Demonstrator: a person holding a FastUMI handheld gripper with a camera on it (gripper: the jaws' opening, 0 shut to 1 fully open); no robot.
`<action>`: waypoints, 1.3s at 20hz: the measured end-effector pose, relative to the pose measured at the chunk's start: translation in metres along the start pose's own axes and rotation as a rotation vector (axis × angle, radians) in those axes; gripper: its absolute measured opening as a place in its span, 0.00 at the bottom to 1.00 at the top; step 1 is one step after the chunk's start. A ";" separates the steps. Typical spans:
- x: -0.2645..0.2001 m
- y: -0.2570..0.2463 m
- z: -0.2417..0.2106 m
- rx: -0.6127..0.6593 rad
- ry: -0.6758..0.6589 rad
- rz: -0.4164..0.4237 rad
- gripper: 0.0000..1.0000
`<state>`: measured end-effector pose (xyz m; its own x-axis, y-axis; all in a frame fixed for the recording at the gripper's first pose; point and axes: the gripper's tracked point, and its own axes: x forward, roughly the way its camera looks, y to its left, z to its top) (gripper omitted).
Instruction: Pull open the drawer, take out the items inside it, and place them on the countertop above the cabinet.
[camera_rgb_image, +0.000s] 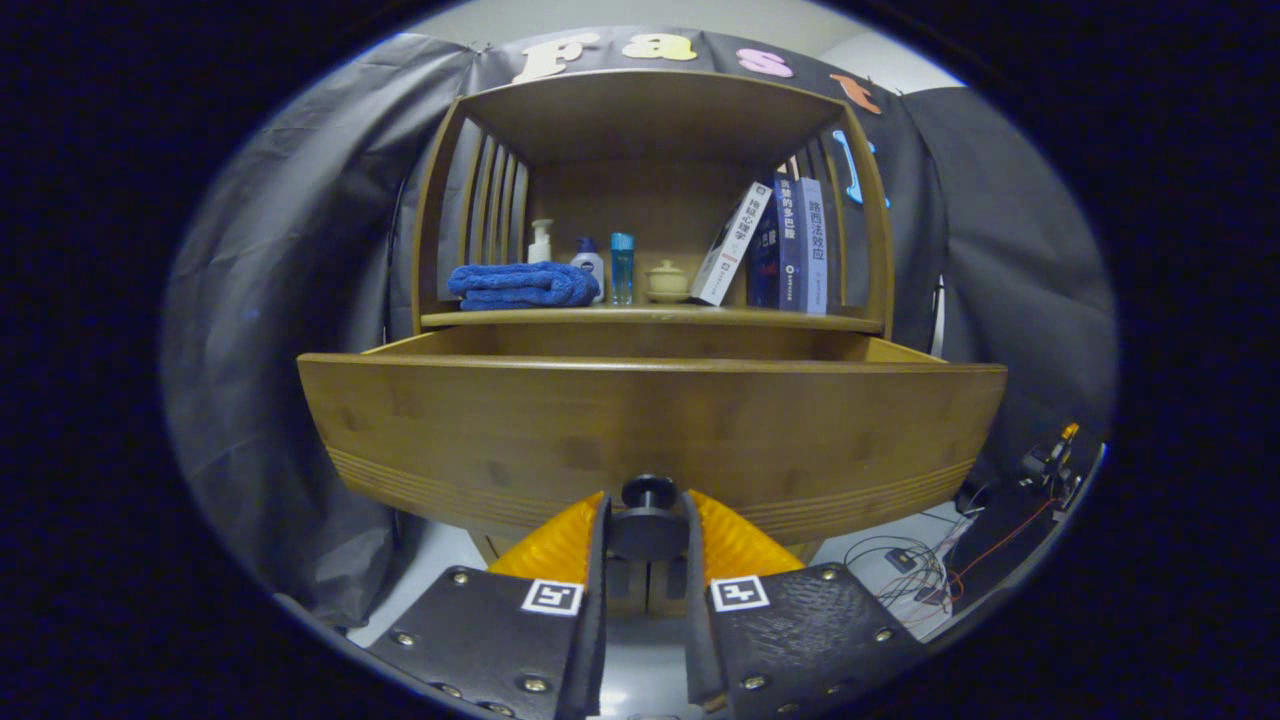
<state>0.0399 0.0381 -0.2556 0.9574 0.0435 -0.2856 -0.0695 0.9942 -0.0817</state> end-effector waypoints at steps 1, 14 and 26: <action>0.000 0.000 0.000 0.007 -0.001 0.000 0.32; -0.012 0.012 0.037 0.019 -0.069 0.044 0.58; 0.009 0.007 0.146 -0.020 -0.076 -0.052 0.80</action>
<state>0.0893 0.0596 -0.1190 0.9783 0.0004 -0.2073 -0.0245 0.9932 -0.1138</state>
